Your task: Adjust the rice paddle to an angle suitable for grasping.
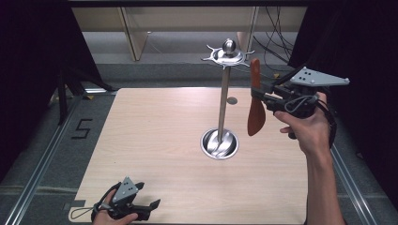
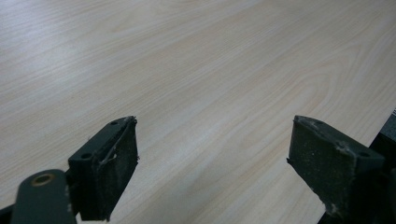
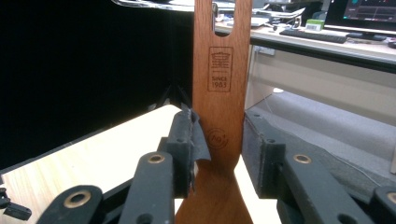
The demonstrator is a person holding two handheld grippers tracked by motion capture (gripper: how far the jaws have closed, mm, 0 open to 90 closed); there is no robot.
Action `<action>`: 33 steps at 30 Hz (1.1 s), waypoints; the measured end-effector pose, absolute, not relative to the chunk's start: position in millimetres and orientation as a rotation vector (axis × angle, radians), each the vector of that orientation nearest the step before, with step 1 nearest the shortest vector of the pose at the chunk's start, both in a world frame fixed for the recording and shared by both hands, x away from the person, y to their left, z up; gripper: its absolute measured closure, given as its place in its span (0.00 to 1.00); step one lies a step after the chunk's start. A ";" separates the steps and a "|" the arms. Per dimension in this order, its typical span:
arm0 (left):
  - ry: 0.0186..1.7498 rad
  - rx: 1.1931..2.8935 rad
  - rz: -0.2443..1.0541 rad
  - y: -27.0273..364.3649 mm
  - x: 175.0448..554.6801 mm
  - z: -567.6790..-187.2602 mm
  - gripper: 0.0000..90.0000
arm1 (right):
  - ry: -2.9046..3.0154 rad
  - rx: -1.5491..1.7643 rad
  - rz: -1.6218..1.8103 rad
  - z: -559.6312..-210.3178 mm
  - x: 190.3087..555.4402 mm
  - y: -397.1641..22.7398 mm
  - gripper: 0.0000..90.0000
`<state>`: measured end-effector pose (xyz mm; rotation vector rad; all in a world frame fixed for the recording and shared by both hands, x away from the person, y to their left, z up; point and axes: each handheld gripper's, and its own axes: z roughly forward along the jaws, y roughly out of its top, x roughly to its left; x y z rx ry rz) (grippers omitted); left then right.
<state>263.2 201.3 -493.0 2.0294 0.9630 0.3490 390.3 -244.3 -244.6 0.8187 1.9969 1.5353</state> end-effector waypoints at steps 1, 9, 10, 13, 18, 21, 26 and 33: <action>0.964 2.025 0.344 201.0 263.0 -493.2 0.17 | 2.008 0.843 1.547 -244.9 390.1 -242.9 0.74; 0.967 2.022 0.347 200.9 263.1 -493.3 0.17 | 2.019 0.811 1.541 -244.6 393.5 -237.8 0.74; 0.965 2.023 0.347 200.9 263.1 -493.2 0.17 | 2.020 0.808 1.532 -244.7 393.8 -237.2 0.74; 0.959 2.028 0.346 201.3 262.8 -492.8 0.17 | 2.025 0.812 1.536 -244.8 395.1 -235.0 0.74; 0.952 2.018 0.351 201.0 263.3 -492.9 0.17 | 2.033 0.822 1.537 -245.2 397.3 -232.8 0.74; 0.962 2.030 0.348 201.5 263.2 -492.8 0.17 | 2.026 0.820 1.522 -244.9 399.3 -232.0 0.74; 0.952 2.007 0.346 200.8 263.1 -492.7 0.17 | 2.041 0.840 1.531 -245.2 401.3 -229.5 0.74; 0.963 2.008 0.335 200.2 262.4 -493.0 0.17 | 2.045 0.838 1.520 -246.0 403.5 -228.0 0.74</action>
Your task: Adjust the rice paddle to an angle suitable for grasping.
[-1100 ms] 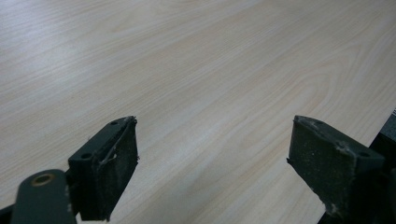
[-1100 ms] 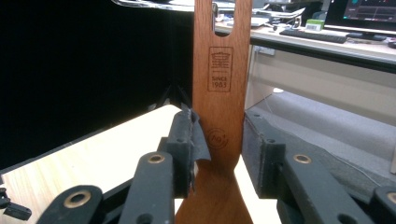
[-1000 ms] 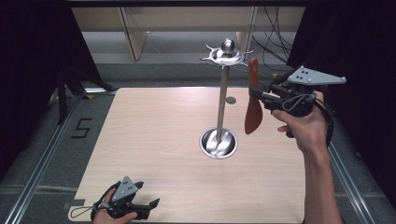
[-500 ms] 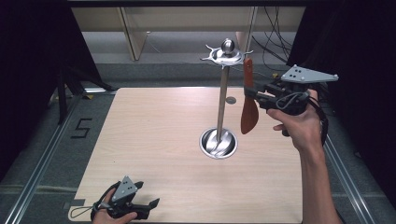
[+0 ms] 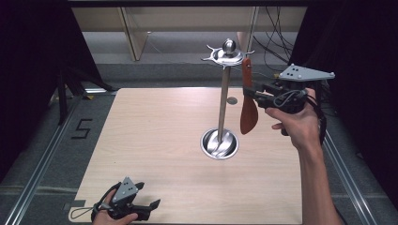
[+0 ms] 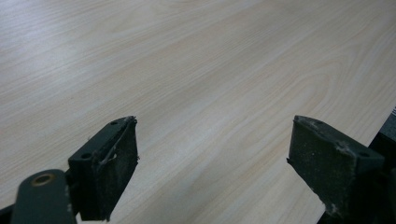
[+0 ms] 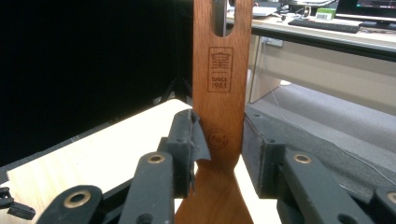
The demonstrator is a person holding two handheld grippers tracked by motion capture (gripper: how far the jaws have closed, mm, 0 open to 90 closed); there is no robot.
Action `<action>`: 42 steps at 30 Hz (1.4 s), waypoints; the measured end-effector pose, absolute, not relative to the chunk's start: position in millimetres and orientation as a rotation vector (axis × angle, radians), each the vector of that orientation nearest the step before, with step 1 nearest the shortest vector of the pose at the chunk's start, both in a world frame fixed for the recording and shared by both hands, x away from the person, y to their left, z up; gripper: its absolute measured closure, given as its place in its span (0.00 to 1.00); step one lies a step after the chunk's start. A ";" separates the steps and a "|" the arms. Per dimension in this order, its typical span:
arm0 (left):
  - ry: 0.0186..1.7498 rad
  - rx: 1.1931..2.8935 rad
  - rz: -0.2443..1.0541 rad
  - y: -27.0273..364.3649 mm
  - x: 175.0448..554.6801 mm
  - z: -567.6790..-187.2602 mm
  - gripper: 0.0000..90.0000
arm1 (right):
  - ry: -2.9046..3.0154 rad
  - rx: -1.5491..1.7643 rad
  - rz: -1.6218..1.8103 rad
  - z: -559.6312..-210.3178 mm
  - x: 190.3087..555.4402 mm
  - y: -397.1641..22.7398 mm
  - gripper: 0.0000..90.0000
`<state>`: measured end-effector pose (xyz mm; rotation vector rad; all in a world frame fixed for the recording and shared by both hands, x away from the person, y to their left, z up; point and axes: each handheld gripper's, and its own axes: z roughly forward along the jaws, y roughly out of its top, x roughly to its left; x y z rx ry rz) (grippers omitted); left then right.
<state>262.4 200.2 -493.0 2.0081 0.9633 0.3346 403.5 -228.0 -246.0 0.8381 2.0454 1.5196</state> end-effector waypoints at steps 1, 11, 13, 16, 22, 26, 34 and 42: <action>0.964 2.008 0.335 200.3 262.5 -492.9 0.17 | 2.046 0.834 1.518 -246.4 404.0 -227.9 0.74; 0.967 1.983 0.334 199.2 262.4 -494.0 0.17 | 2.020 0.865 1.558 -254.5 402.0 -230.4 0.71; 0.954 1.998 0.343 200.3 262.8 -493.2 0.17 | 2.006 0.851 1.580 -257.1 400.7 -233.1 0.71; 0.963 2.013 0.342 200.2 262.6 -493.1 0.17 | 2.005 0.874 1.581 -260.0 395.2 -239.4 0.68; 0.965 2.005 0.337 199.7 262.1 -493.1 0.17 | 1.982 0.872 1.599 -272.0 382.5 -248.6 0.66; 0.956 2.003 0.340 200.2 262.6 -493.4 0.17 | 1.983 0.866 1.560 -283.2 373.4 -252.6 0.64; 0.942 2.021 0.352 200.6 263.2 -493.3 0.17 | 1.990 0.870 1.554 -308.6 357.6 -256.1 0.60; 0.948 2.035 0.350 201.7 263.6 -492.3 0.17 | 2.017 0.906 1.502 -323.7 354.3 -258.1 0.57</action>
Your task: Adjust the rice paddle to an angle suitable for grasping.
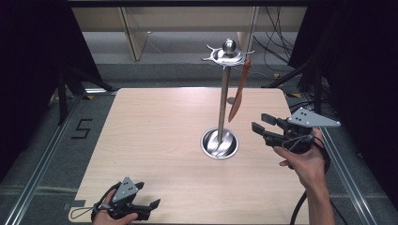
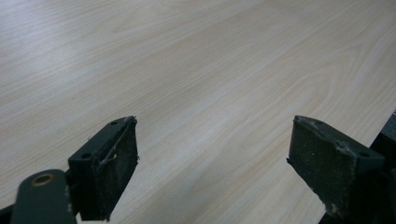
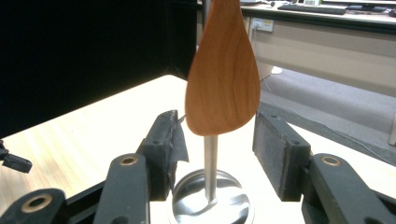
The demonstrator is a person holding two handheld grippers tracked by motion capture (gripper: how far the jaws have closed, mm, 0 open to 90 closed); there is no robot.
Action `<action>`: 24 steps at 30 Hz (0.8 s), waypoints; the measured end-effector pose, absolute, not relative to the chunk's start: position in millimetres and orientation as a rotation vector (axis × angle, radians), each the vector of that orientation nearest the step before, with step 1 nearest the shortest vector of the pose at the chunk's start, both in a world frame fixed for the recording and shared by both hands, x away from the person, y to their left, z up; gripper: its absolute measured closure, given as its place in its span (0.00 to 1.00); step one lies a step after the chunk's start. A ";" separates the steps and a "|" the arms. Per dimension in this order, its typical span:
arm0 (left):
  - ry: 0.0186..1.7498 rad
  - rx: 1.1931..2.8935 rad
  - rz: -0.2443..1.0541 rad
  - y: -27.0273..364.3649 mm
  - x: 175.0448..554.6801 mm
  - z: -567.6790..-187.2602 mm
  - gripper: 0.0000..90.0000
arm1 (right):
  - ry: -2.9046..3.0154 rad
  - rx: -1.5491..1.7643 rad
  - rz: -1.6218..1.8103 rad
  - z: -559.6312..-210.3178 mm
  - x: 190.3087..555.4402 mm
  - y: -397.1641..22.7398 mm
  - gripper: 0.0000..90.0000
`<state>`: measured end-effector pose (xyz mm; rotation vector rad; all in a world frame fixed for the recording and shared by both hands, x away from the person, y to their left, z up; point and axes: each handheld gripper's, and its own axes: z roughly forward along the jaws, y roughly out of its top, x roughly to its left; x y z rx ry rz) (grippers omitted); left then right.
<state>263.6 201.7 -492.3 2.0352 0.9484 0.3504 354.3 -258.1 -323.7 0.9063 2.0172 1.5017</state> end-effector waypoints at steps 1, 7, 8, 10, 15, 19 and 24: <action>0.931 2.053 0.353 202.8 264.0 -491.7 0.17 | 2.023 0.916 1.487 -324.4 353.3 -258.9 0.56; 0.941 2.021 0.340 198.8 265.4 -492.3 0.17 | 2.024 0.908 1.473 -331.7 348.3 -266.4 0.55; 0.941 2.029 0.339 198.6 265.8 -492.4 0.17 | 2.033 0.926 1.467 -333.7 346.3 -267.5 0.55; 0.946 2.027 0.336 198.0 265.8 -492.7 0.17 | 2.033 0.926 1.454 -336.8 345.9 -270.1 0.54; 0.955 2.043 0.353 199.4 266.8 -492.4 0.17 | 2.063 0.963 1.459 -343.5 341.9 -271.6 0.52; 0.948 2.036 0.342 199.2 268.1 -492.4 0.17 | 2.058 0.968 1.454 -347.0 338.9 -275.1 0.51; 0.947 2.041 0.332 197.6 268.6 -492.4 0.17 | 2.051 0.979 1.441 -356.5 338.8 -280.8 0.51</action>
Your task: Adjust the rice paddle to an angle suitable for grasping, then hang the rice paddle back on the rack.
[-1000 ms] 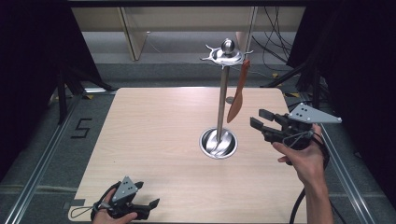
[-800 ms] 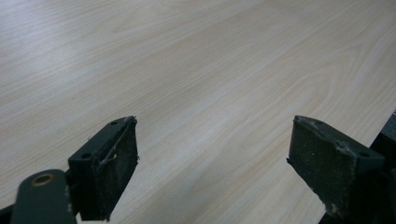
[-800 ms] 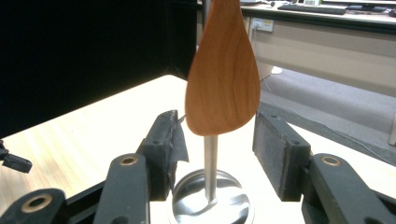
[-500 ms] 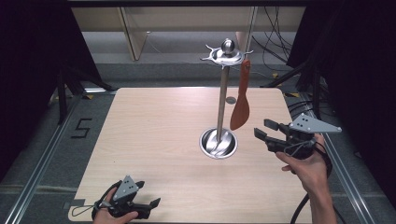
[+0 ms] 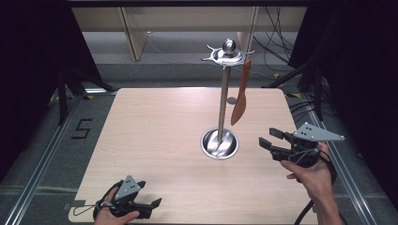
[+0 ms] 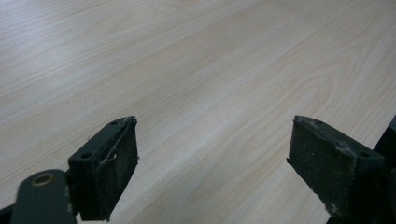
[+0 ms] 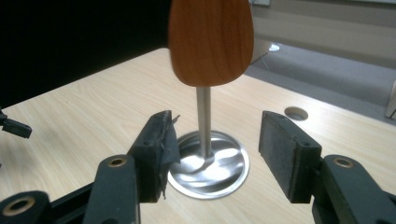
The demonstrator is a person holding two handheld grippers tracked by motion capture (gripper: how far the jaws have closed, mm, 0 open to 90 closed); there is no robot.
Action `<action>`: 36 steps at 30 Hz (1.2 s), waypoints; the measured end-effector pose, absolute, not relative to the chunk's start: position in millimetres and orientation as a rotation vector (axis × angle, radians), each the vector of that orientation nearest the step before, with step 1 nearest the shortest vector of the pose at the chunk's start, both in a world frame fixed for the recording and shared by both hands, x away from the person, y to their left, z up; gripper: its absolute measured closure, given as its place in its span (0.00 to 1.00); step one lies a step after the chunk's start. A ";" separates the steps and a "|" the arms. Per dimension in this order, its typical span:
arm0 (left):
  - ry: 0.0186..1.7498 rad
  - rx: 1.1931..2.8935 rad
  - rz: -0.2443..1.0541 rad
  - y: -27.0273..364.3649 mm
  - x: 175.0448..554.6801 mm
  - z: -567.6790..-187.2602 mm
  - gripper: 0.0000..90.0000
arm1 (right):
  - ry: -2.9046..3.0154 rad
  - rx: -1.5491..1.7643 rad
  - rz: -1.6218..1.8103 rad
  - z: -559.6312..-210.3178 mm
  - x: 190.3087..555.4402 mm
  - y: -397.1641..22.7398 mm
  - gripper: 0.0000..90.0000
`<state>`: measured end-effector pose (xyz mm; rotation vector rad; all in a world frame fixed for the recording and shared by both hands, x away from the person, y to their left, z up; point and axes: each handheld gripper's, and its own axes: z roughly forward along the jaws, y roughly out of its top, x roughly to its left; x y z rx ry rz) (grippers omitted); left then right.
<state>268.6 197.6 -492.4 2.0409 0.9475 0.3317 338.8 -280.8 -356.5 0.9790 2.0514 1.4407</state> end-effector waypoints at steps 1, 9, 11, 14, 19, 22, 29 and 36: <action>0.949 2.033 0.329 196.7 268.3 -492.2 0.17 | 2.062 0.969 1.434 -358.4 339.4 -282.5 0.51; 0.940 2.037 0.335 198.3 267.7 -490.9 0.17 | 2.094 0.998 1.376 -372.0 339.5 -282.7 0.45; 0.939 2.035 0.340 198.1 267.9 -491.9 0.17 | 2.116 0.999 1.372 -374.2 340.4 -281.9 0.44; 0.935 2.033 0.343 197.7 267.3 -492.0 0.17 | 2.129 1.003 1.349 -377.9 342.0 -280.9 0.43; 0.911 2.053 0.349 200.1 265.2 -490.8 0.17 | 2.113 1.053 1.363 -385.4 343.3 -275.7 0.41; 0.952 2.004 0.330 196.9 263.1 -492.6 0.17 | 2.133 1.046 1.362 -387.6 344.0 -273.9 0.40; 0.937 2.018 0.329 194.9 262.7 -493.0 0.17 | 2.174 1.038 1.328 -392.9 343.6 -273.1 0.38; 0.940 2.008 0.332 195.3 262.8 -493.3 0.17 | 2.173 1.073 1.299 -400.7 342.9 -275.7 0.36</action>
